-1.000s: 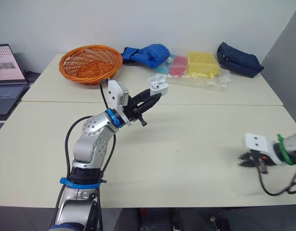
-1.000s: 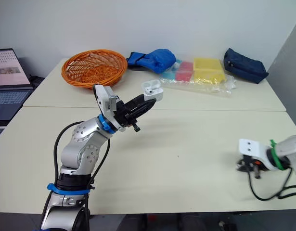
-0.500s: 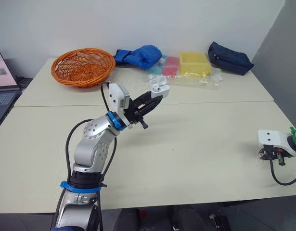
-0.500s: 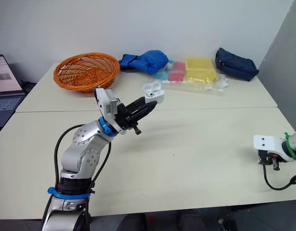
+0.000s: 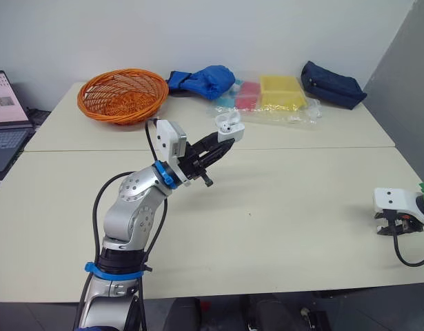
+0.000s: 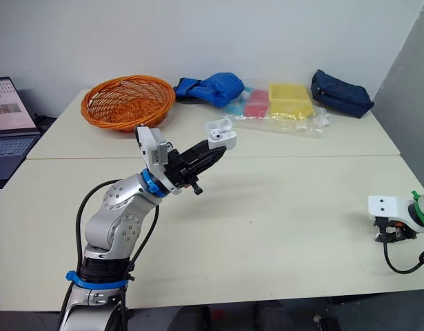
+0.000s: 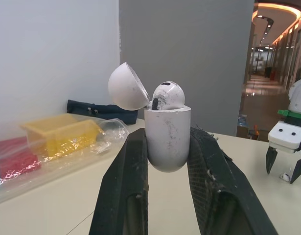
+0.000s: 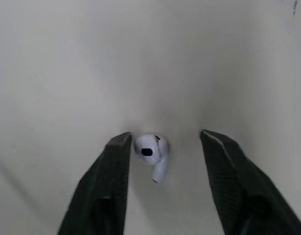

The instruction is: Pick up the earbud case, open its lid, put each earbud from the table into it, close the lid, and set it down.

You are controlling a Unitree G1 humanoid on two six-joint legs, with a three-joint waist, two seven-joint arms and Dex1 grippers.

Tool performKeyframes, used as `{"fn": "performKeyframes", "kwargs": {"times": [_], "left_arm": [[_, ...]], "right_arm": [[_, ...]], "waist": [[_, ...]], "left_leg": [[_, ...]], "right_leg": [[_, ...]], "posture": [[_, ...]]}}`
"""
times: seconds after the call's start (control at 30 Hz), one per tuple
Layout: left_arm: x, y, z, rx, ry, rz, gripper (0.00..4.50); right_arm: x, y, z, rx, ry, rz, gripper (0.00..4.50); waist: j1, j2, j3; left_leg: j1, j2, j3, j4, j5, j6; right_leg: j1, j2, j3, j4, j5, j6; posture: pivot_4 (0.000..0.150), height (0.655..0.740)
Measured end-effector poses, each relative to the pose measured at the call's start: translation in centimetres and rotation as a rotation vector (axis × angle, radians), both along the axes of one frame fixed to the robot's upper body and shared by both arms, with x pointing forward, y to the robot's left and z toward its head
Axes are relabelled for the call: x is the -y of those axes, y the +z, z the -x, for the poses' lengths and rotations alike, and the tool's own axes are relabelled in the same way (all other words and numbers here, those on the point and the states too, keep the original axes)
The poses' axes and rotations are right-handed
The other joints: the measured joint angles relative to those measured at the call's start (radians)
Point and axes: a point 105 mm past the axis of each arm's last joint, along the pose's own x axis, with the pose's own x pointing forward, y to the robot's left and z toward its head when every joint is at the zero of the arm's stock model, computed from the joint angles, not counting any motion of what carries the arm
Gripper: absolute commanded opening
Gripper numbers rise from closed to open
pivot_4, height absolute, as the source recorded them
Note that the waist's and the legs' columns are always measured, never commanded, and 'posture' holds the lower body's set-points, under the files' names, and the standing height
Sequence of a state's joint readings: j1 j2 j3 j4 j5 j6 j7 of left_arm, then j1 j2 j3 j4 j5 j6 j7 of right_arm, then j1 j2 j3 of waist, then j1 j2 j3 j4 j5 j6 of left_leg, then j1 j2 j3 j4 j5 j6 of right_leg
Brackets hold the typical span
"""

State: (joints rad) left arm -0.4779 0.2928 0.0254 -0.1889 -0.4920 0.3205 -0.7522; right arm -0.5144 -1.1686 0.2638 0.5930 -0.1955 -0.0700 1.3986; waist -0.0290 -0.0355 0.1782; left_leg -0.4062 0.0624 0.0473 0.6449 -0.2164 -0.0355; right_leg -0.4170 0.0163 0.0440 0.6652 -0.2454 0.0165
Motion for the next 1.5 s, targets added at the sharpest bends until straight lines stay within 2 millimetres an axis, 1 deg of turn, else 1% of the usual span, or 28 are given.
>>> {"fn": "performKeyframes", "kwargs": {"times": [0.17,0.3,0.4,0.5,0.97,1.03,1.07,1.3,1.37,1.4,1.43,1.47,1.5], "left_arm": [[0.0,0.0,0.0,0.000,0.001,0.001,0.73],[0.0,0.0,0.0,-0.002,0.002,0.004,0.73],[0.1,0.0,0.0,-0.003,0.002,0.007,0.73],[0.1,0.0,-0.1,-0.005,0.008,0.012,0.73],[0.4,-0.1,0.0,-0.005,-0.001,0.003,0.73],[0.4,-0.1,0.0,-0.005,-0.001,0.002,0.73],[0.4,-0.1,0.0,-0.005,0.000,0.002,0.73],[0.4,0.0,0.0,-0.004,-0.001,0.001,0.73],[0.4,-0.1,0.0,-0.002,-0.002,0.000,0.73],[0.3,-0.1,0.0,0.000,-0.001,0.000,0.73],[0.3,-0.1,0.0,0.000,-0.002,0.000,0.73],[0.4,-0.1,-0.1,0.005,-0.006,0.001,0.73],[0.5,-0.1,-0.1,0.009,-0.012,0.002,0.73]], "right_arm": [[0.0,0.0,0.1,-0.009,0.007,0.003,2.40],[0.1,-0.2,0.3,-0.023,0.006,0.006,2.40],[0.1,-0.3,0.4,-0.030,-0.001,0.004,1.86],[0.1,-0.4,0.6,-0.043,-0.004,0.001,0.85],[0.0,-0.5,0.6,-0.035,0.004,0.005,0.85],[0.0,-0.5,0.6,-0.035,0.003,0.006,0.56],[0.0,-0.5,0.6,-0.035,0.002,0.007,0.50],[-0.6,-0.3,0.4,-0.030,-0.004,-0.001,0.49],[-2.0,-0.1,-0.3,-0.004,-0.006,-0.053,0.49],[-3.6,0.4,-1.2,0.029,-0.012,-0.122,0.49],[-6.0,1.4,-2.4,0.076,-0.003,-0.221,0.49],[-8.8,2.8,-3.5,0.131,0.013,-0.340,0.49],[-12.2,5.0,-4.7,0.201,0.044,-0.491,0.49]], "waist": [[0.000,0.000,0.000],[0.000,0.000,0.000],[0.000,0.000,0.000],[-0.001,0.000,0.000],[-0.001,0.000,0.000],[-0.001,0.000,0.000],[-0.001,0.000,0.000],[-0.003,0.000,0.000],[-0.008,0.000,0.000],[-0.013,0.000,0.000],[-0.019,0.000,0.000],[-0.027,0.001,0.000],[-0.032,0.001,0.001]], "left_leg": [[0.001,0.000,0.000,0.000,0.000,0.000],[0.005,0.000,0.000,0.000,0.000,0.000],[0.006,0.000,0.000,0.000,0.000,0.000],[0.007,0.000,0.001,0.000,0.000,0.000],[0.008,0.000,0.001,0.001,0.000,0.000],[0.008,0.000,0.001,0.001,0.000,0.000],[0.008,0.000,0.001,0.001,0.000,0.000],[0.008,0.000,0.001,0.001,0.000,0.000],[0.009,0.000,0.001,0.000,0.000,0.000],[0.009,0.000,0.001,0.000,0.000,0.000],[0.009,0.000,0.001,0.000,0.000,0.000],[0.009,0.000,0.000,0.000,0.000,0.000],[0.010,0.000,-0.001,0.001,0.000,0.000]], "right_leg": [[0.001,0.000,0.000,0.000,0.000,0.000],[0.005,0.000,0.000,0.000,0.000,0.000],[0.006,0.000,0.000,0.000,0.000,0.000],[0.007,0.000,0.001,0.000,0.000,0.000],[0.008,0.000,0.001,0.000,0.001,0.001],[0.008,0.000,0.001,0.000,0.001,0.001],[0.008,0.000,0.001,0.000,0.001,0.001],[0.008,0.000,0.001,0.000,0.001,0.001],[0.008,0.000,0.002,0.000,0.001,0.001],[0.008,0.000,0.002,0.001,0.001,0.001],[0.007,0.001,0.003,0.001,0.001,0.000],[0.007,0.001,0.003,0.003,0.001,0.000],[0.006,0.001,0.004,0.007,0.001,0.000]], "posture": [[0.150,0.7400],[0.150,0.7400],[0.150,0.7400],[0.150,0.7400],[0.150,0.7400],[0.150,0.7400],[0.150,0.7400],[0.150,0.7400],[0.150,0.7400],[0.150,0.7400],[0.150,0.7400],[0.150,0.7400],[0.150,0.7400]]}}
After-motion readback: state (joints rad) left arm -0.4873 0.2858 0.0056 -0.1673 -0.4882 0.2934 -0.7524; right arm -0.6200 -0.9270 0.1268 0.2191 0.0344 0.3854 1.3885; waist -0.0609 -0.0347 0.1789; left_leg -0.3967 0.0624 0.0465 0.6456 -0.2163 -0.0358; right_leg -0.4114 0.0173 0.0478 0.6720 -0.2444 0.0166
